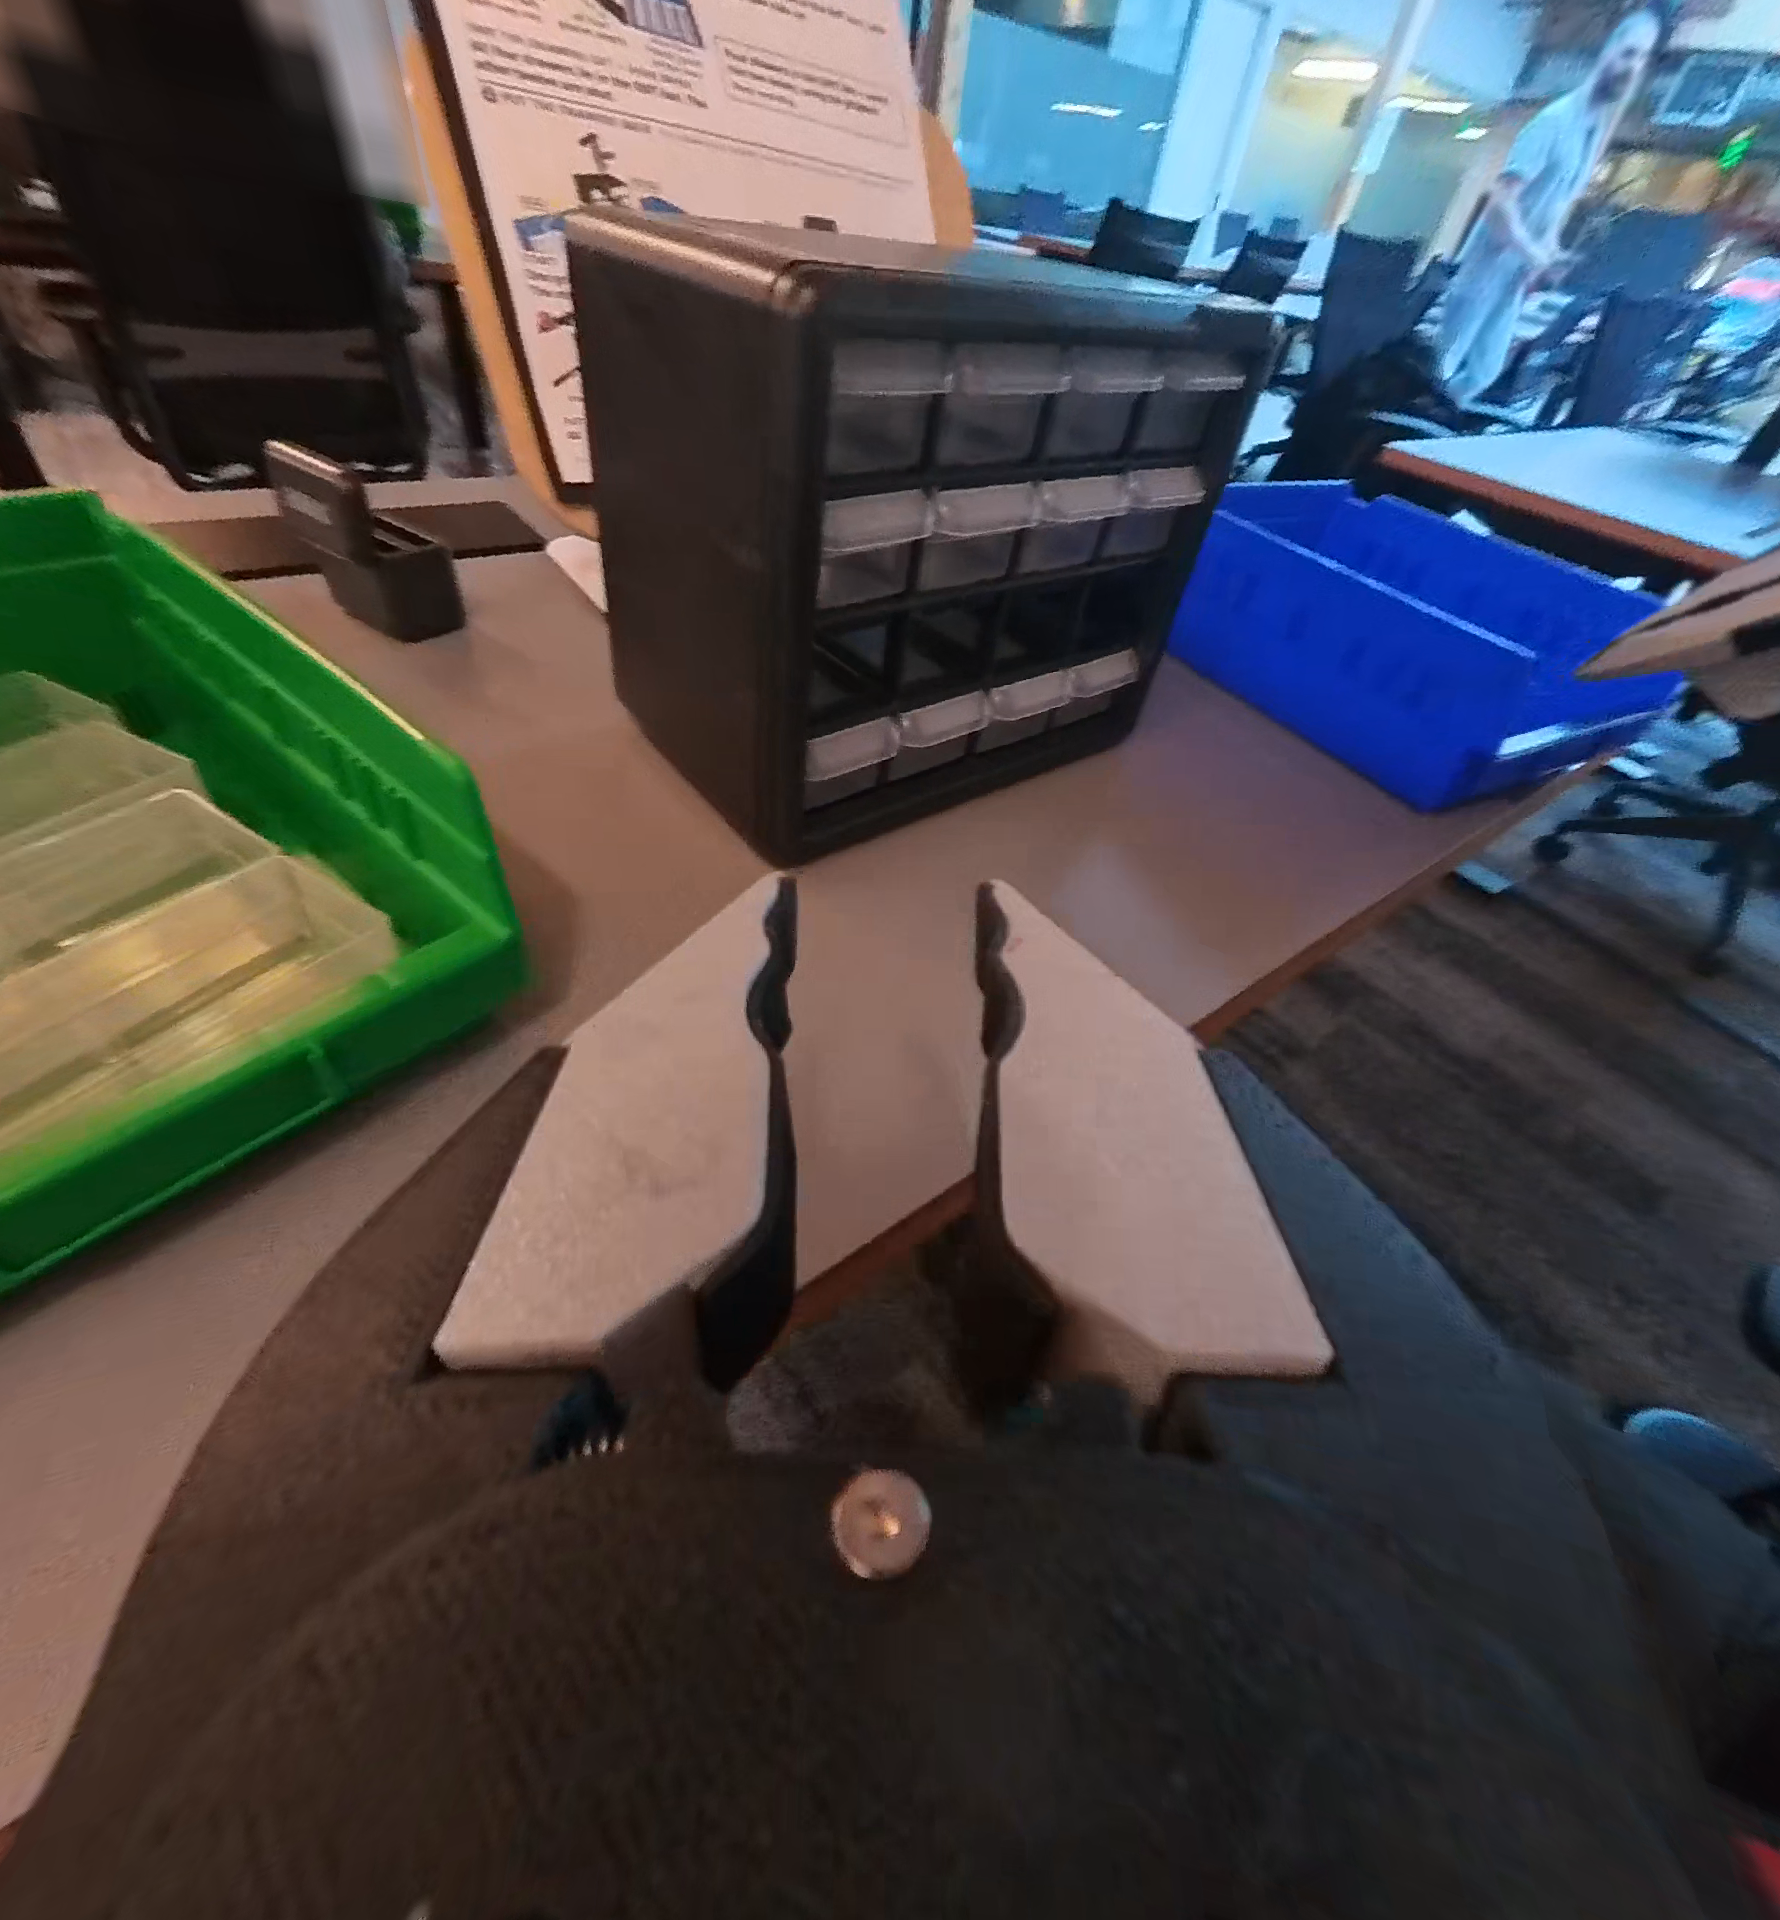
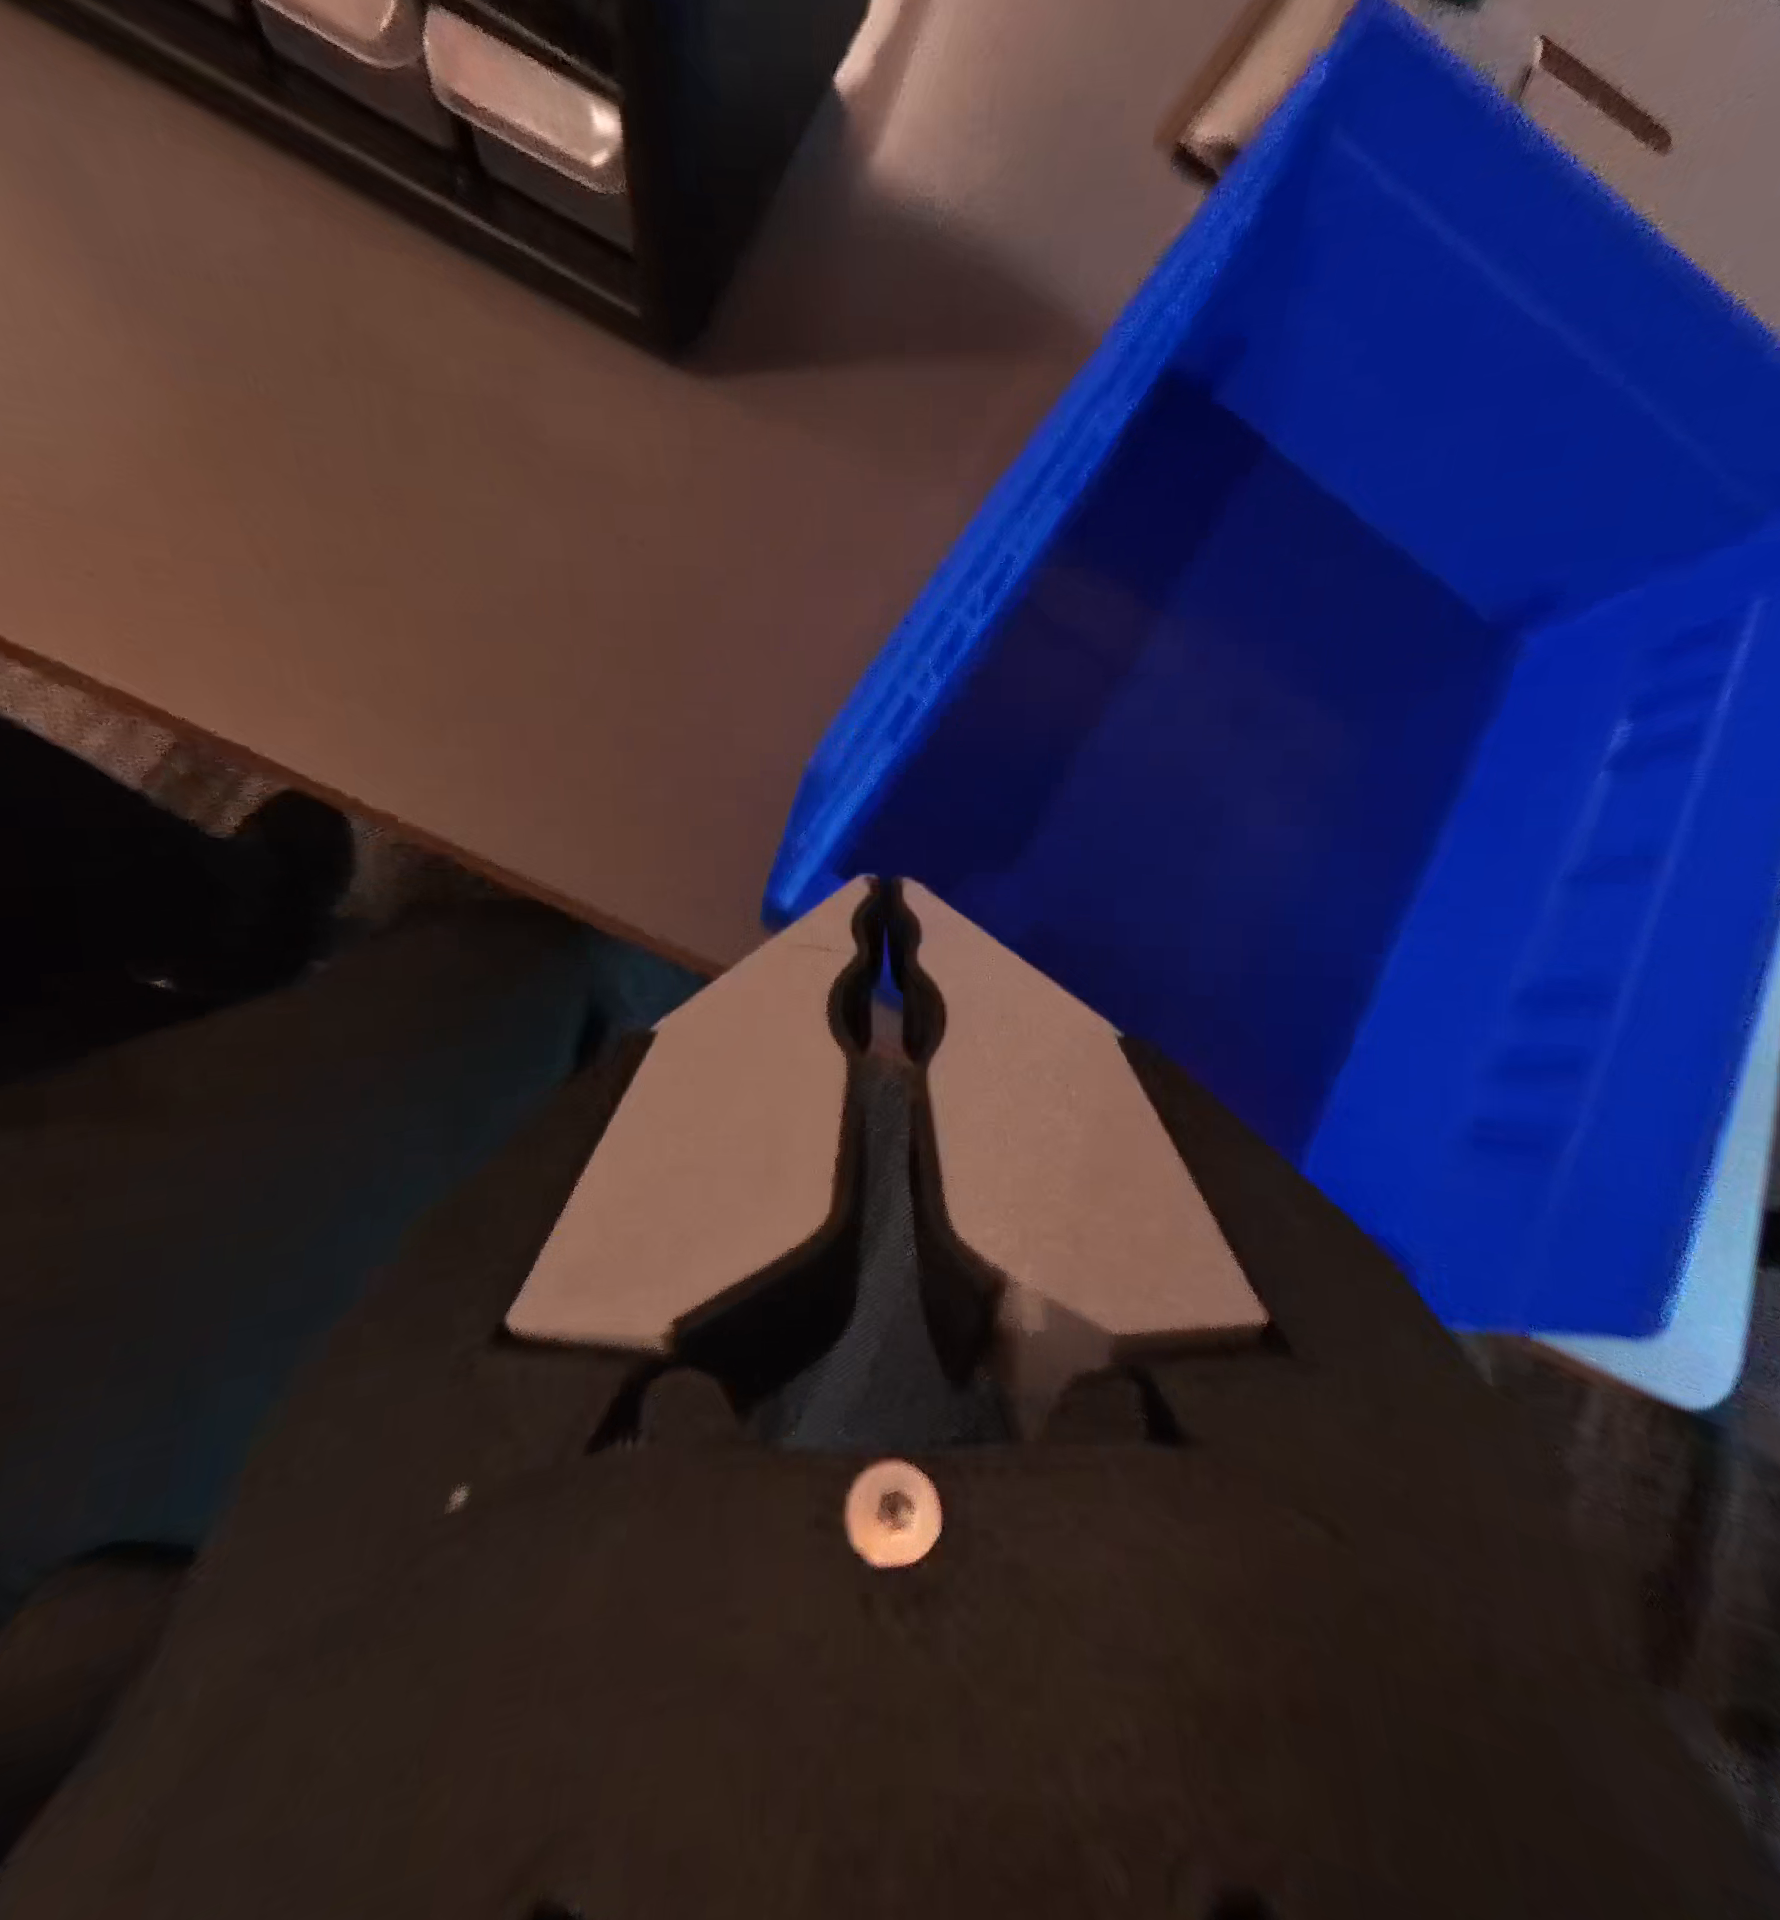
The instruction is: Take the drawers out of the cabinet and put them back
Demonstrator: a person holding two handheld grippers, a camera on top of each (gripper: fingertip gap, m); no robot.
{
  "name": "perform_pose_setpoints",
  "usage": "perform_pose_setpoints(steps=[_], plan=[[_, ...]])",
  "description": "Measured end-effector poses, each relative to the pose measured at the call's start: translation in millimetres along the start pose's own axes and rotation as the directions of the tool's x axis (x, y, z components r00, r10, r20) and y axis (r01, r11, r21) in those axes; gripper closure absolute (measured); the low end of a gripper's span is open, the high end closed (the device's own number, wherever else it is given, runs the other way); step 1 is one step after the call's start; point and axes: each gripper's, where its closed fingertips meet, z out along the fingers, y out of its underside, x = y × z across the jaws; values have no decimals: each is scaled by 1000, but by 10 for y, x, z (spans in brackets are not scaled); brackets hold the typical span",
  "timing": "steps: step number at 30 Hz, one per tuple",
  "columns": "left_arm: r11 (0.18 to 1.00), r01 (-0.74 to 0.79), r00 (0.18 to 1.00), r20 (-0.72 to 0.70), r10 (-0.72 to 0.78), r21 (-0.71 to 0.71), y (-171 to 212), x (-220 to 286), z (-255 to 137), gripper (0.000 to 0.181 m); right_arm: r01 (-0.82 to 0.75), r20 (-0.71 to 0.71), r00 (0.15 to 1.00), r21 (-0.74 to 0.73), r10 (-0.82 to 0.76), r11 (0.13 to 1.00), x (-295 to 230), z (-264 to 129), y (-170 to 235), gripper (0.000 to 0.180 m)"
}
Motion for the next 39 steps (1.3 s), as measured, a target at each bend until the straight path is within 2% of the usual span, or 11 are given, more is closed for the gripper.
perform_pose_setpoints(steps=[3,6,10,13,18,21,23,29,32,35,39], plan=[[1000,20,1000,-24,-19,11,-22,59,17,148,-52,128,990,-81,62,995,-114,-69,237,180],[1000,8,1000,-17,-8,8,-17,56,14,147,-48,187,979,-194,85,980,-187,14,500,180],[999,36,998,-60,-36,-3,12,137,49,146,-189,70,973,-308,220,932,61,433,632,180],[999,22,997,-77,-25,-37,80,190,89,141,-323,102,925,-296,366,899,61,574,526,180],[999,40,997,-65,-42,-26,69,156,103,137,-270,52,960,-74,274,960,183,271,147,180],[993,119,991,-65,-121,-27,89,118,144,117,-308,181,943,165,278,937,90,44,-301,180],[986,167,986,-25,-168,-21,101,24,164,110,-361,270,918,264,291,894,25,-61,-520,164],[979,200,980,5,-200,37,0,-134,92,101,-315,269,937,386,221,867,-88,-110,-804,152],[979,177,982,42,-182,102,-55,-242,76,89,-314,342,924,436,168,843,-283,-106,-968,148],[988,147,986,66,-150,45,45,-274,100,85,-311,435,893,405,118,860,-554,53,-1028,136],[997,77,989,124,-78,11,134,-424,72,87,-276,449,891,436,59,857,-793,268,-1226,130]])
